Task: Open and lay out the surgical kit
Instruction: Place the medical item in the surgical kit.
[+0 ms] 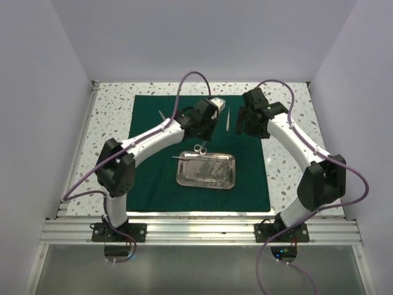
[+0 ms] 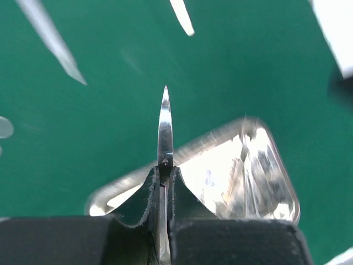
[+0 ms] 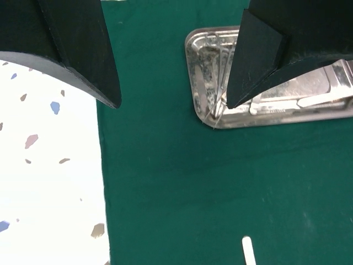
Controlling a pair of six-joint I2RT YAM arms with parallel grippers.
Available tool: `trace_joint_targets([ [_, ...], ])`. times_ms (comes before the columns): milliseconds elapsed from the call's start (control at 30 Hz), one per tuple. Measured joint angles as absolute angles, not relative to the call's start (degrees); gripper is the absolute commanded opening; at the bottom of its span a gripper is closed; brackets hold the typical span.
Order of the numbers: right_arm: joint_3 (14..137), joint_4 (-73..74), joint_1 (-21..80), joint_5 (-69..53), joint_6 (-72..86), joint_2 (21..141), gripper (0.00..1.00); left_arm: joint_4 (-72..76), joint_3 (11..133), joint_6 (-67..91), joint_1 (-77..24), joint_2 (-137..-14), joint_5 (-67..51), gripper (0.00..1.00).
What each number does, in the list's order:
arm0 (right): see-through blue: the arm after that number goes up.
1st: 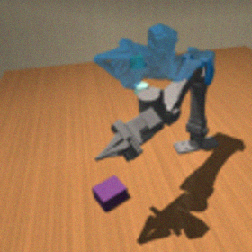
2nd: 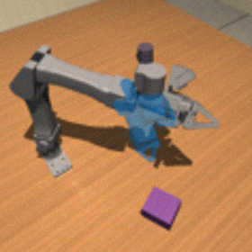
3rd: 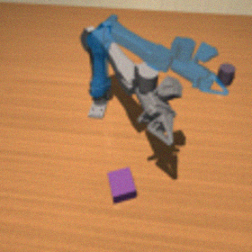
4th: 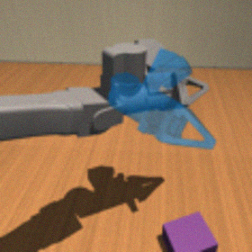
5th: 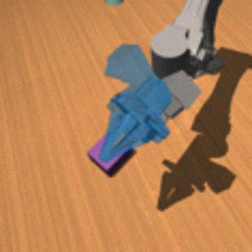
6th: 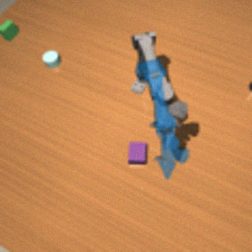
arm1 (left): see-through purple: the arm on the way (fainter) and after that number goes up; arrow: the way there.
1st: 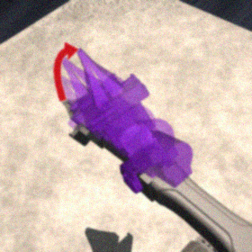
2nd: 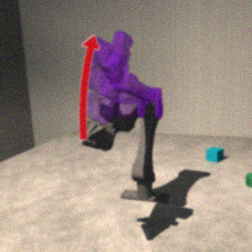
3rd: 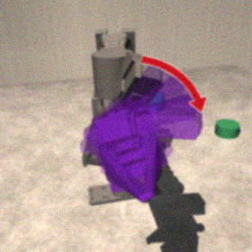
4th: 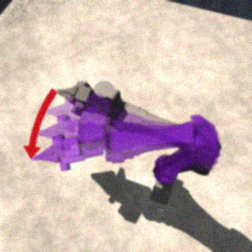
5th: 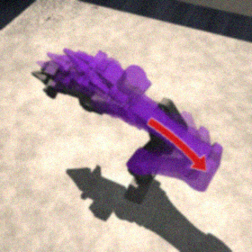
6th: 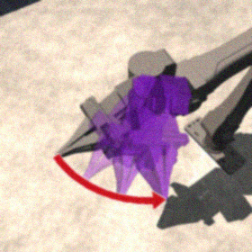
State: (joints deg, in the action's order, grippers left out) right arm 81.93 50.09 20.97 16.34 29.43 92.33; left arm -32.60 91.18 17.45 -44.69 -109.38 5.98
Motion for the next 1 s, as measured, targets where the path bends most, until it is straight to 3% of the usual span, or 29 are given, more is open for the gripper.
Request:
trace_joint_targets([
  [167,79.0,50.0,21.0,14.0,29.0,90.5,0.80,-31.7,97.7,15.7,-35.2,-107.6,7.8,0.00],
  [367,78.3,50.2,21.0,13.5,27.7,89.3,0.80,-31.7,108.9,13.7,-22.9,-117.1,10.4,0.00],
  [567,77.7,51.2,21.0,13.3,26.9,87.7,0.80,-32.5,119.5,14.0,-18.0,-130.6,9.7,0.00],
  [800,77.3,51.5,21.0,12.8,26.8,87.6,0.80,-33.8,119.3,15.9,-15.5,-134.8,9.4,0.00],
  [900,77.3,51.5,21.0,12.6,26.7,87.6,0.80,-33.6,118.5,16.8,-14.9,-134.8,9.2,0.33],
  [1000,77.3,51.5,21.0,12.6,26.7,87.6,0.80,-33.7,117.1,17.7,-14.6,-134.7,8.2,0.58],
])
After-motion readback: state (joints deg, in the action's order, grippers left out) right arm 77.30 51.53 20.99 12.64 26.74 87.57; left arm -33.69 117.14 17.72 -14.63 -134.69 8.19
